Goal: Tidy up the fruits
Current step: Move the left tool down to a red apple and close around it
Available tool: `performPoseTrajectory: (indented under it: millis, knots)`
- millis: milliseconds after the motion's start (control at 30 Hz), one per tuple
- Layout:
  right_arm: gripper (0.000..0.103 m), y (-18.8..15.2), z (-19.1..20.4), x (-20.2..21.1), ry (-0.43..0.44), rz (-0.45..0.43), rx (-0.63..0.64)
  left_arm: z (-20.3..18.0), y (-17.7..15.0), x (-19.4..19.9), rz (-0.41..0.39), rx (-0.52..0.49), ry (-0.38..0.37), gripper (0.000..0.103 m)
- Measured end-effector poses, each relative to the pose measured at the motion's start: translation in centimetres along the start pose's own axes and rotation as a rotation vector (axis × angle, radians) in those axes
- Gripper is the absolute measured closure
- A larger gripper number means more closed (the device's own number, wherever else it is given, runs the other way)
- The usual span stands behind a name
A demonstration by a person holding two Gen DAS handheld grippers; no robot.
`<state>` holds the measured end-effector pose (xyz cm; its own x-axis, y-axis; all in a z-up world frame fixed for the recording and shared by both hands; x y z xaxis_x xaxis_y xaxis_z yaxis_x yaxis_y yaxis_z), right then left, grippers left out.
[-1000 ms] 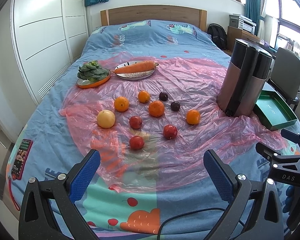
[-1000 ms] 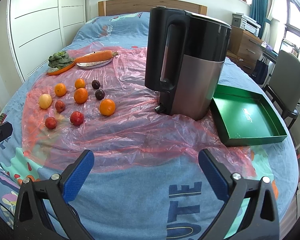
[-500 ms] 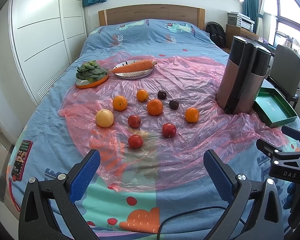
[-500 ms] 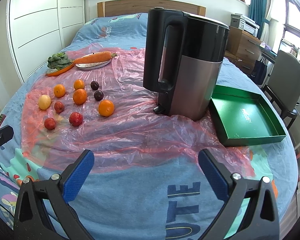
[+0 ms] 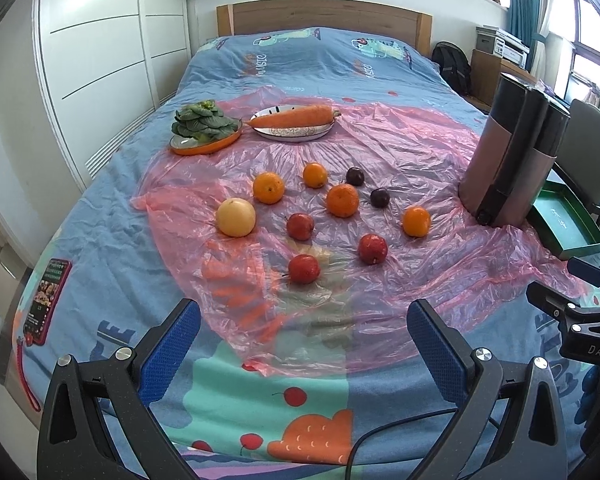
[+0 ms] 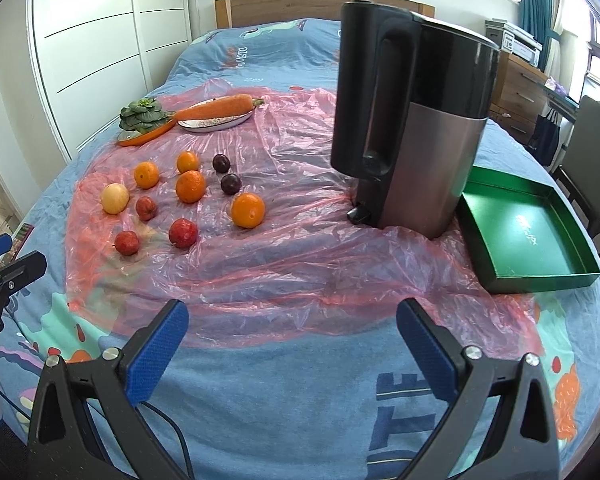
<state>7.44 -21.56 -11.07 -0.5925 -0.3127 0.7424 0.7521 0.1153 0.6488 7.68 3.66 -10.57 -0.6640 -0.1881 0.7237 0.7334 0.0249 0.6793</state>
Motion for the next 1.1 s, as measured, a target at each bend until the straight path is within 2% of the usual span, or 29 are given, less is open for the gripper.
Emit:
performPoseTrajectory:
  millis: [267, 567, 667, 700, 733, 767, 833, 1033, 1100]
  knots:
    - [0.0, 1.3, 4.0, -3.7, 0.107, 0.031, 0.061, 3.6, -0.5, -3.1, 0.06, 0.081, 0.006, 0.001]
    - [0.0, 3.1, 8.2, -8.9, 0.211, 0.064, 0.112, 2.5, 0.1, -6.6, 0.093, 0.061, -0.037, 0.002]
    - [0.0, 3.5, 8.8, -10.9, 0.236, 0.08, 0.11, 1.4, 0.3, -7.8, 0.094, 0.038, -0.064, 0.005]
    - [0.002, 3.7, 9.0, -11.5, 0.242, 0.086, 0.109, 0.9, 0.4, -8.2, 0.096, 0.029, -0.075, 0.009]
    - [0.012, 3.8, 9.0, -12.1, 0.249, 0.091, 0.107, 0.5, 0.5, -8.7, 0.098, 0.023, -0.088, 0.015]
    - [0.017, 3.9, 9.1, -12.7, 0.254, 0.096, 0.104, 0.1, 0.5, -9.1, 0.104, 0.019, -0.103, 0.018]
    - [0.033, 4.0, 9.0, -14.0, 0.266, 0.11, 0.095, -0.5, 0.5, -10.2, 0.12, 0.021, -0.13, 0.033]
    - [0.068, 3.6, 8.9, -16.6, 0.315, 0.136, 0.071, -1.7, 0.4, -12.7, 0.148, 0.032, -0.176, 0.044]
    - [0.07, 3.4, 8.9, -17.2, 0.32, 0.142, 0.067, -2.0, 0.2, -13.3, 0.157, 0.033, -0.194, 0.048]
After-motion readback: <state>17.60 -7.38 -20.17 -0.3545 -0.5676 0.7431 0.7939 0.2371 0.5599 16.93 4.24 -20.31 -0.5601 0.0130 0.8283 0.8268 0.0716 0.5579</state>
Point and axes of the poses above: each gripper's, at about its wrist camera, not at the fingertips, and x roughly against the way its jaws point, z to its left, y to its top, the point moved 10 cm from there along -x, roughly the way its jaws point, and after that the axes turned 10 degrees about y, right-handed, at the moved point
